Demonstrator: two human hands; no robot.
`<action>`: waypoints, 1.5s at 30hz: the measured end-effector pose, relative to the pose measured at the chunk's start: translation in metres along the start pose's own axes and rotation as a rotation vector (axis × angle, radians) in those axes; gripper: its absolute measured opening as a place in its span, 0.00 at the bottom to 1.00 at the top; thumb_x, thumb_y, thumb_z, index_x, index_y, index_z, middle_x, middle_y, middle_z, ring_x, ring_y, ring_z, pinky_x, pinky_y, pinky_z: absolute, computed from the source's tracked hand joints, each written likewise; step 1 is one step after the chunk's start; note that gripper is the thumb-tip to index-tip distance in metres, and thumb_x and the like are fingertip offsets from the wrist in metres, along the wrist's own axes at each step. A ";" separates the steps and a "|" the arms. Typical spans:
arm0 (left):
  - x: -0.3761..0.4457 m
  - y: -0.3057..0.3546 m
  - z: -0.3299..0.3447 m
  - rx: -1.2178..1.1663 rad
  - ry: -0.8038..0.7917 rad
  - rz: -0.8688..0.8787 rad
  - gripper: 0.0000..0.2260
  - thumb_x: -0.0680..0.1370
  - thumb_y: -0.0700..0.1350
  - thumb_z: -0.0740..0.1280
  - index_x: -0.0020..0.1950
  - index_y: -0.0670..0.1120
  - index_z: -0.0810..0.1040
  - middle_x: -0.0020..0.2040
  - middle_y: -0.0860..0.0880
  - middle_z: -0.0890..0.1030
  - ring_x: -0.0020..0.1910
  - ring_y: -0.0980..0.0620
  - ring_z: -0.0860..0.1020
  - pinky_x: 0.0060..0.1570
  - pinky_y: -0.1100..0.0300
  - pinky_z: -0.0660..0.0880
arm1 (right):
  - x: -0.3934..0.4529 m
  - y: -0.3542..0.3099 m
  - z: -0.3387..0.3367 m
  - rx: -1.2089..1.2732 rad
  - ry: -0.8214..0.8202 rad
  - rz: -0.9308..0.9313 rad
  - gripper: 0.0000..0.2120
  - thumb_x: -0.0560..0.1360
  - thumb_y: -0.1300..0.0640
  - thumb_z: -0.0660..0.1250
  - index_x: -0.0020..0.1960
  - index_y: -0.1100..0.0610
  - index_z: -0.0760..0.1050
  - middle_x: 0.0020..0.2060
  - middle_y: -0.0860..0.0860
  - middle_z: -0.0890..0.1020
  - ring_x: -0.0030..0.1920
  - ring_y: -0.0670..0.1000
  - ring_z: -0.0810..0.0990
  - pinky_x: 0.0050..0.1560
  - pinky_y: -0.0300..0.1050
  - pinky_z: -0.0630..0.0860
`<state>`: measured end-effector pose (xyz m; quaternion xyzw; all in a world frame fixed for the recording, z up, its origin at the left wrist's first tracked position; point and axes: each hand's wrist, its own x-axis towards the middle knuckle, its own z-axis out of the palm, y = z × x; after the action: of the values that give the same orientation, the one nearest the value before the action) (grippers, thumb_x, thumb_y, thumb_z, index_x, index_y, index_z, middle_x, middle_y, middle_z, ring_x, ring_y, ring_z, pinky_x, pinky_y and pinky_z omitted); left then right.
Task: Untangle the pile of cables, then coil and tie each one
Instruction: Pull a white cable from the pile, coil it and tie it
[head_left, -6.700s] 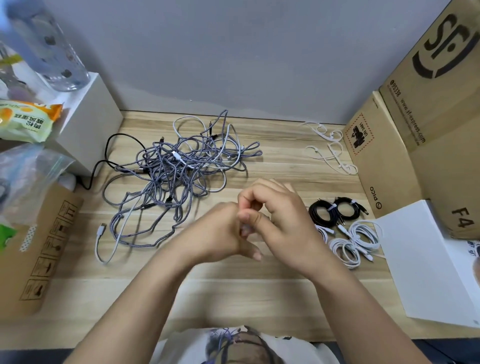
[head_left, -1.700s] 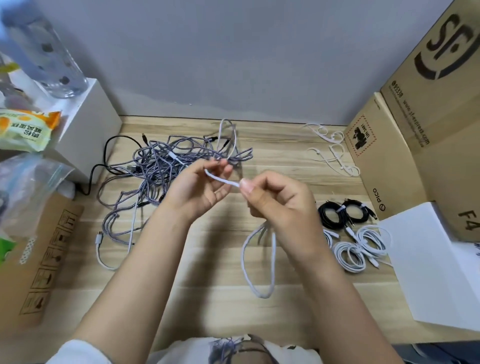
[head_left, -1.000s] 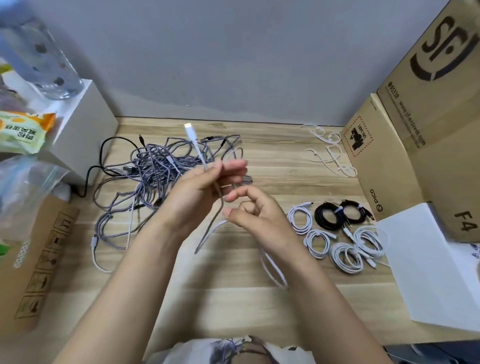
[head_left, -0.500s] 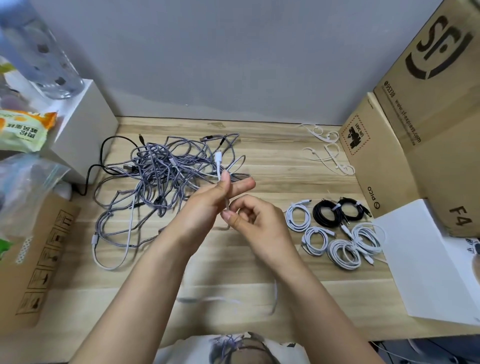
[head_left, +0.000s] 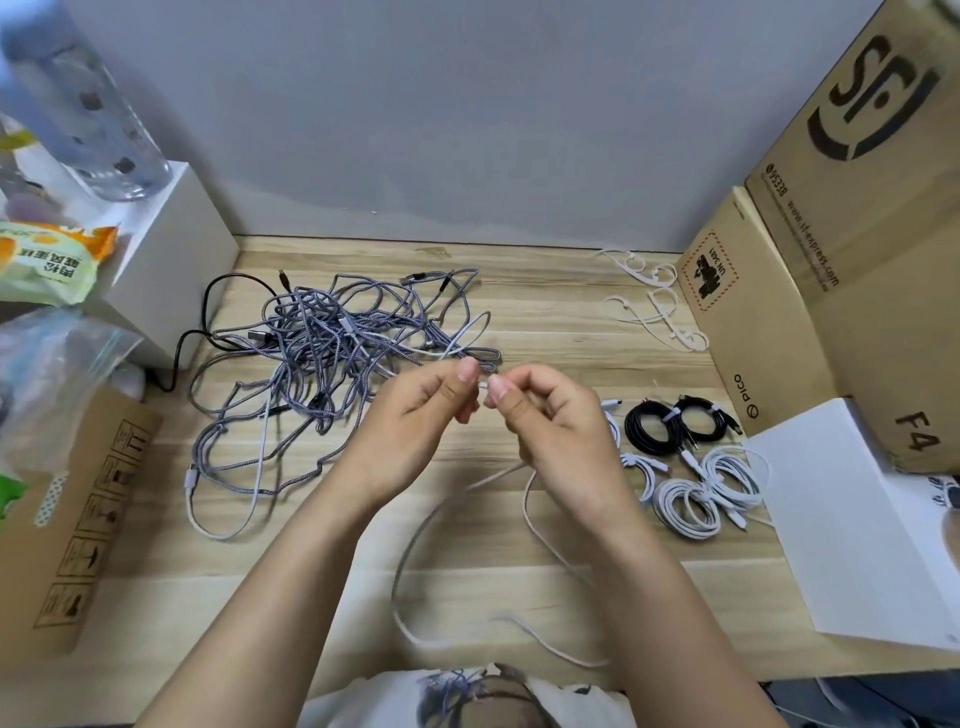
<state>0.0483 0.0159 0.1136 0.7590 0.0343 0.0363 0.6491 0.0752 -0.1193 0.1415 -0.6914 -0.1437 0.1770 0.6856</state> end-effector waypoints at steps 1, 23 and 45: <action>0.000 0.003 0.002 -0.039 -0.003 -0.015 0.18 0.77 0.54 0.58 0.32 0.45 0.70 0.30 0.54 0.71 0.34 0.59 0.70 0.39 0.67 0.68 | 0.000 -0.003 -0.002 0.005 0.031 -0.018 0.11 0.77 0.66 0.62 0.37 0.59 0.72 0.19 0.40 0.74 0.22 0.37 0.72 0.26 0.26 0.67; 0.011 0.026 0.007 -0.681 -0.037 -0.058 0.26 0.77 0.37 0.58 0.73 0.40 0.52 0.52 0.48 0.84 0.45 0.54 0.83 0.48 0.66 0.77 | -0.010 0.013 0.004 -0.247 -0.283 0.238 0.16 0.81 0.58 0.57 0.38 0.49 0.75 0.24 0.45 0.66 0.23 0.40 0.63 0.27 0.33 0.60; -0.006 0.021 -0.017 -0.502 -0.816 -0.187 0.11 0.78 0.51 0.63 0.51 0.46 0.79 0.31 0.53 0.78 0.27 0.56 0.73 0.37 0.61 0.73 | -0.006 -0.019 -0.019 -0.232 0.269 -0.300 0.09 0.57 0.55 0.78 0.30 0.45 0.80 0.23 0.46 0.71 0.26 0.42 0.65 0.31 0.33 0.63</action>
<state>0.0407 0.0284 0.1366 0.5249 -0.1647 -0.3157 0.7731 0.0789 -0.1392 0.1610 -0.7538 -0.1717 -0.0384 0.6331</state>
